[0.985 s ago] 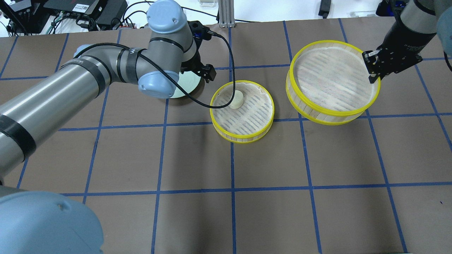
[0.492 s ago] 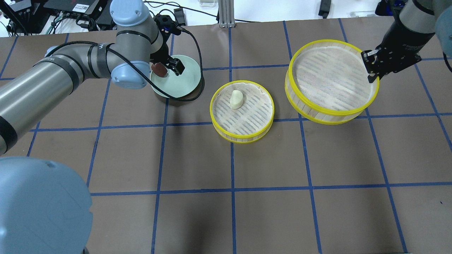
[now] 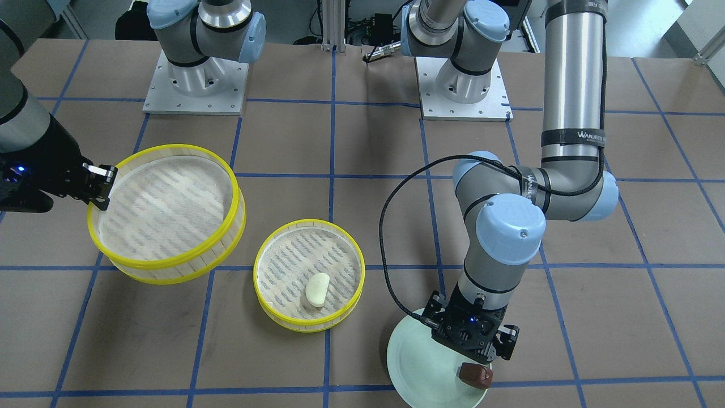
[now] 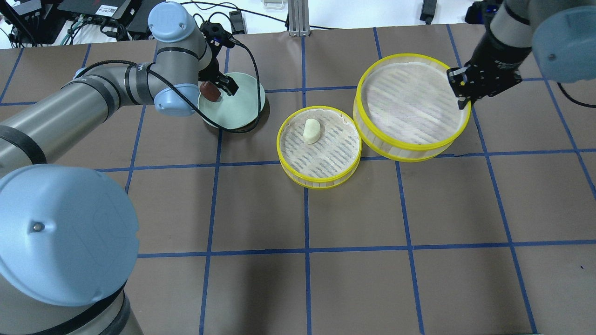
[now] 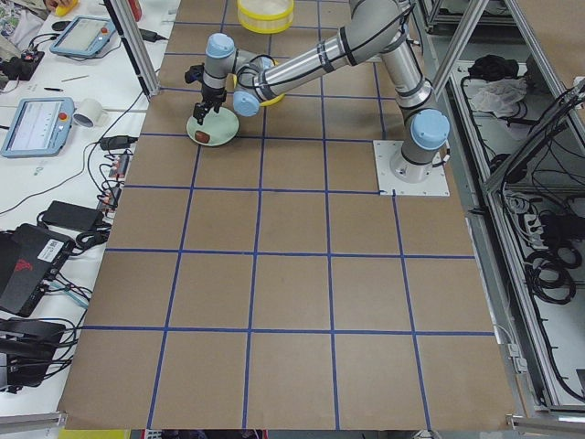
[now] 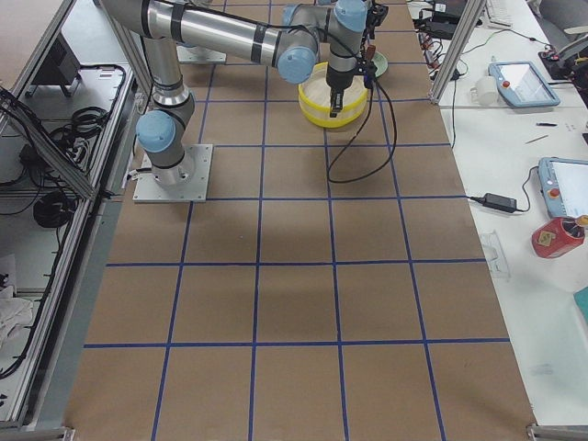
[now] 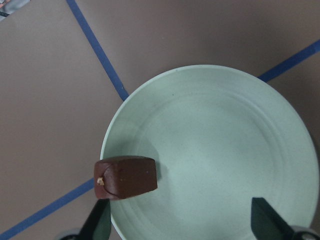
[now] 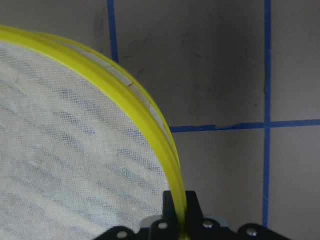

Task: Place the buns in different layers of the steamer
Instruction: 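Move the left gripper to the brown bun while the right gripper lifts the top tier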

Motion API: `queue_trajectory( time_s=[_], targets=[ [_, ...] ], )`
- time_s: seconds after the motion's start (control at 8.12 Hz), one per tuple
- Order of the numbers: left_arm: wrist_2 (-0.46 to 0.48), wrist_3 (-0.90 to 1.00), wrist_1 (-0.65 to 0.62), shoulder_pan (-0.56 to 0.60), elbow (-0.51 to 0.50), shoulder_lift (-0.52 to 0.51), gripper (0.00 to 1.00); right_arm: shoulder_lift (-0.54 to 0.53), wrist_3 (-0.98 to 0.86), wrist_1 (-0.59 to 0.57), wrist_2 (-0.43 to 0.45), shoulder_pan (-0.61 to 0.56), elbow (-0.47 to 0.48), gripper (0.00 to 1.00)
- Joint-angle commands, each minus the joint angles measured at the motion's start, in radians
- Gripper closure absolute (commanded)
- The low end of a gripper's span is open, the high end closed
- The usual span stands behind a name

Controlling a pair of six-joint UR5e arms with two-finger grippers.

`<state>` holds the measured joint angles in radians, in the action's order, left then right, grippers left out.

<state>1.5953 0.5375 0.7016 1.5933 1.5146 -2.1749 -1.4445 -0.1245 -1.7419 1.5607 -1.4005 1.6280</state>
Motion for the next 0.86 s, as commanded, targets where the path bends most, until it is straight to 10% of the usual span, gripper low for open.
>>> queue_trajectory(
  time_s=[0.0,0.74],
  targets=[
    [-0.011,0.061,-0.04,-0.032,-0.011,-0.04,0.0,0.108,0.156,-0.105,0.007,-0.176,0.0,0.9],
    [-0.032,0.082,-0.071,-0.047,-0.028,-0.083,0.0,0.248,0.275,-0.234,0.01,-0.327,-0.002,0.9]
  ],
)
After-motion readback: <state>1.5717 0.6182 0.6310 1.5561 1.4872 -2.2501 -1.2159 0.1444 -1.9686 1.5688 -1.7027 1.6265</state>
